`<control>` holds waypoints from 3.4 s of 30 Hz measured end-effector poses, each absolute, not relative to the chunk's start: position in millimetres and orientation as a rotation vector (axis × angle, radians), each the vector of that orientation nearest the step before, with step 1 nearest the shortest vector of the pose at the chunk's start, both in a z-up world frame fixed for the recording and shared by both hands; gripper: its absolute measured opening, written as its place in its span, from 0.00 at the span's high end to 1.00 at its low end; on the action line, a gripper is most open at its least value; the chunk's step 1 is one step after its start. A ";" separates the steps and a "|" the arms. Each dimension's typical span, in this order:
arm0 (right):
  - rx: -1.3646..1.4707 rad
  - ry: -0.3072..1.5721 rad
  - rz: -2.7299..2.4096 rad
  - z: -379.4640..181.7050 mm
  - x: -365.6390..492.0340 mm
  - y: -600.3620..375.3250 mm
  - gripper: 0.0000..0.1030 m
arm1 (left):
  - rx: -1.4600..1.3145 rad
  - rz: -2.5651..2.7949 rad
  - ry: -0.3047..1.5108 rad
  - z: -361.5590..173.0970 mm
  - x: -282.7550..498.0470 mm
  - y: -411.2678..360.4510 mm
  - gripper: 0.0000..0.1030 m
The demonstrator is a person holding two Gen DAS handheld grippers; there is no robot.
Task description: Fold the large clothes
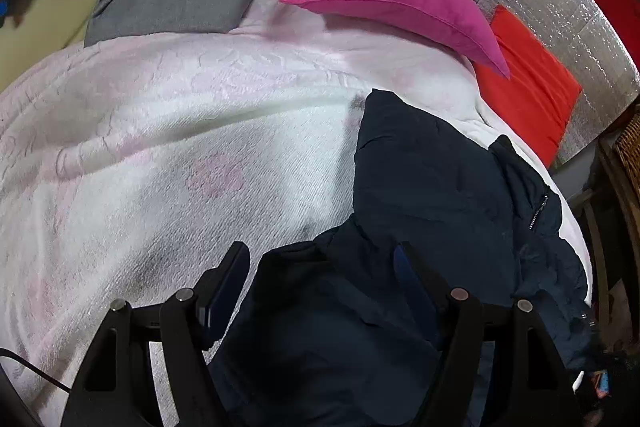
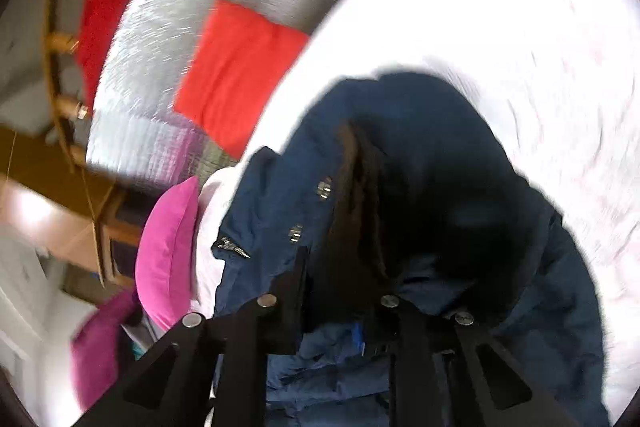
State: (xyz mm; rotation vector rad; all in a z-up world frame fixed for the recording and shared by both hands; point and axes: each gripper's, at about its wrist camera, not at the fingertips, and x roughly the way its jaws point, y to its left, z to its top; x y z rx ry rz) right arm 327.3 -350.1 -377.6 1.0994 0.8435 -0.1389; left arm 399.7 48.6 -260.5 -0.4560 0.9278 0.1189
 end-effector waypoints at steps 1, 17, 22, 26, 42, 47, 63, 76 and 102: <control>1.058 0.821 -0.130 -366.9 325.5 -347.0 0.82 | -0.454 0.119 0.927 -260.4 399.7 48.5 0.27; 0.830 0.888 -0.120 -353.5 287.5 -359.5 0.65 | -0.437 0.118 0.910 -260.6 399.5 47.3 0.27; 0.825 0.757 -0.236 -335.3 268.5 -397.2 0.25 | -0.409 0.109 0.907 -259.3 399.8 41.4 0.27; 0.867 0.818 -0.256 -354.2 281.0 -416.0 0.25 | -0.402 0.099 0.910 -260.5 401.8 38.3 0.27; 0.470 0.955 -0.185 -363.1 321.6 -350.6 0.79 | -0.352 0.113 0.937 -270.3 413.5 23.1 0.27; 0.510 0.909 -0.248 -374.7 316.3 -366.1 0.82 | -0.344 0.121 0.939 -270.4 414.1 22.9 0.27; 0.836 0.805 -0.018 -328.9 246.3 -372.9 0.35 | -0.344 -0.063 0.832 -219.7 389.6 3.9 0.27; 1.077 0.983 0.060 -398.5 274.3 -307.9 0.35 | -0.535 -0.217 1.094 -265.4 404.1 3.9 0.26; 0.755 0.929 -0.075 -381.2 319.8 -304.3 0.78 | -0.623 -0.156 0.979 -283.7 422.8 14.1 0.69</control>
